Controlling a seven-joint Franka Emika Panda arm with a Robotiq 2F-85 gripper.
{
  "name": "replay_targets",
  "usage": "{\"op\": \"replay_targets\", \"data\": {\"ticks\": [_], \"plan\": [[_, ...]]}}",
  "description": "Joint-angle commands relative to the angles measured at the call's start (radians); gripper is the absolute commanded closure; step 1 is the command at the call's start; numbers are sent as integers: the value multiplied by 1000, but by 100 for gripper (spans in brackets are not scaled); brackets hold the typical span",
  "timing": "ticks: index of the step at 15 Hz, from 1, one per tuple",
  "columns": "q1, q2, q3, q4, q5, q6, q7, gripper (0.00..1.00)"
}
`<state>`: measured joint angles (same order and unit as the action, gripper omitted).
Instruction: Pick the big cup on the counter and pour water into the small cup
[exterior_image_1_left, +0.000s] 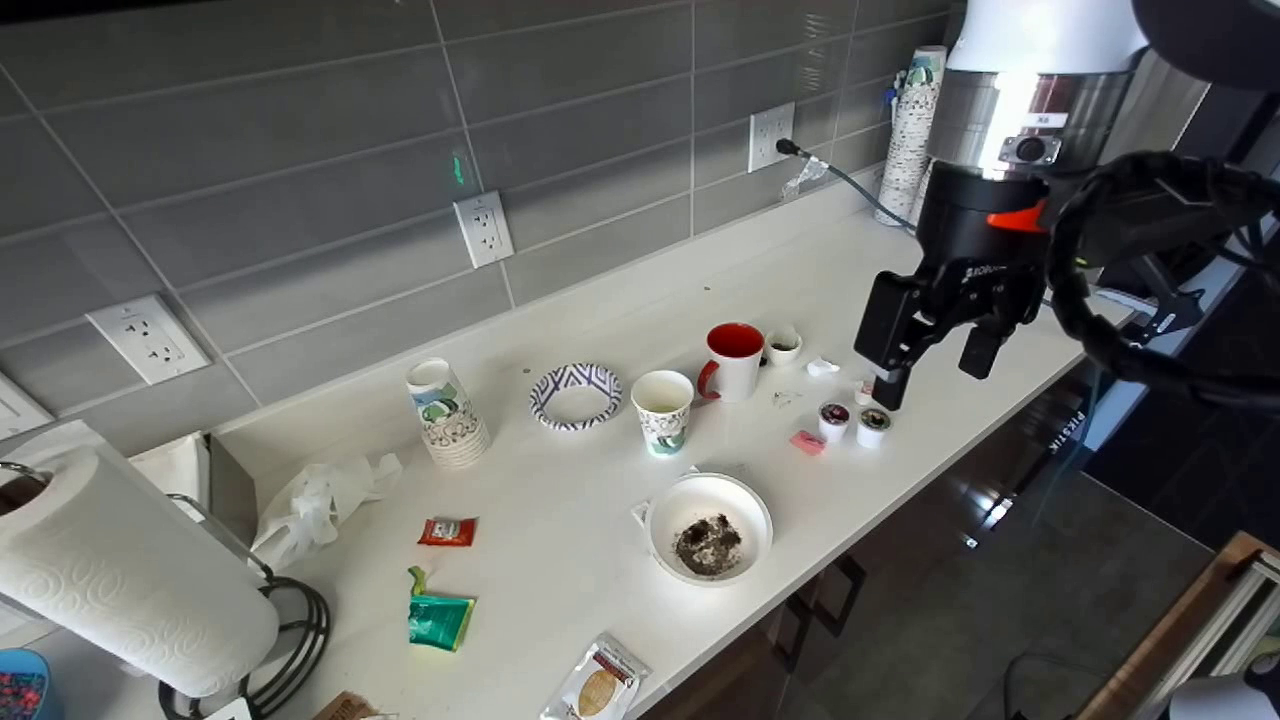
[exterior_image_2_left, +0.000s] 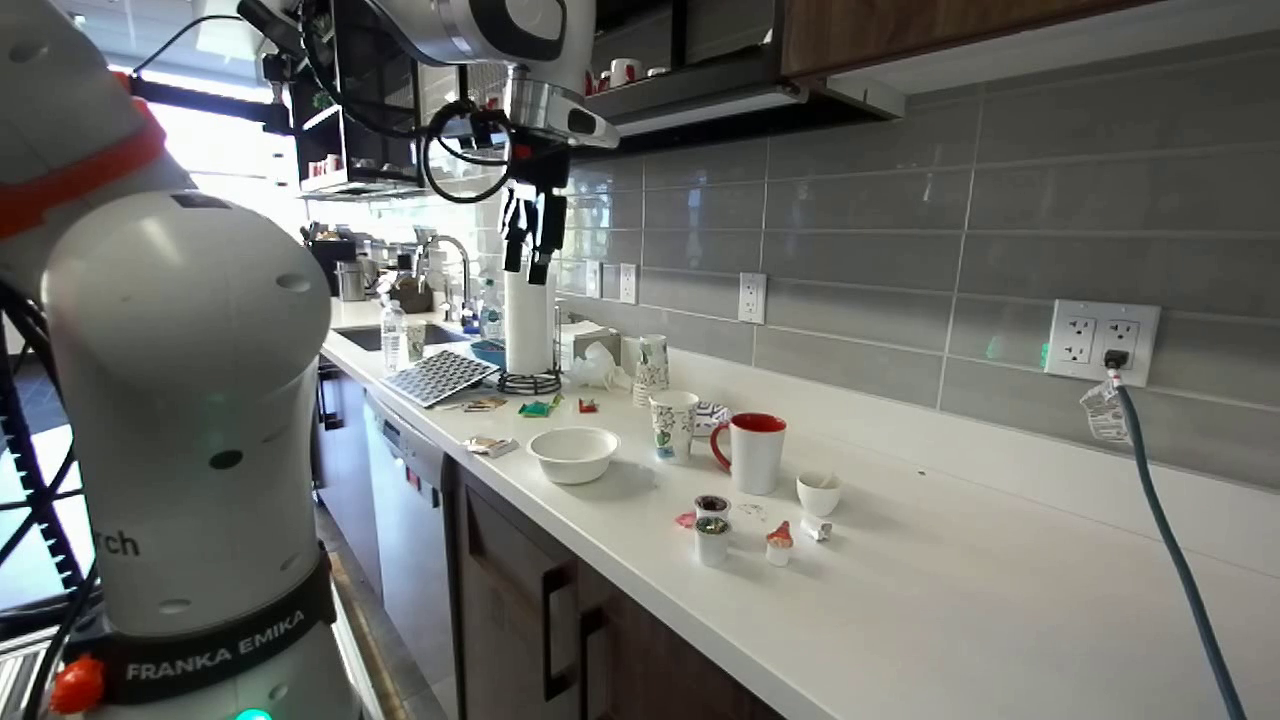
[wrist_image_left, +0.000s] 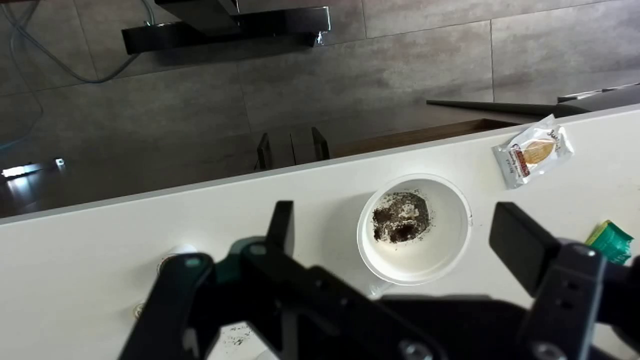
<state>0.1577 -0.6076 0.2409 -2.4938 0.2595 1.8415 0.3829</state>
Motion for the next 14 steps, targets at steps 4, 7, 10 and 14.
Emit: {"op": "replay_targets", "data": {"ticks": [4, 7, 10, 14], "plan": [[-61, 38, 18, -27, -58, 106, 55, 0], [-98, 101, 17, -47, -123, 253, 58, 0], [-107, 188, -3, -53, -131, 408, 44, 0], [-81, 344, -52, -23, -53, 606, -10, 0]]}}
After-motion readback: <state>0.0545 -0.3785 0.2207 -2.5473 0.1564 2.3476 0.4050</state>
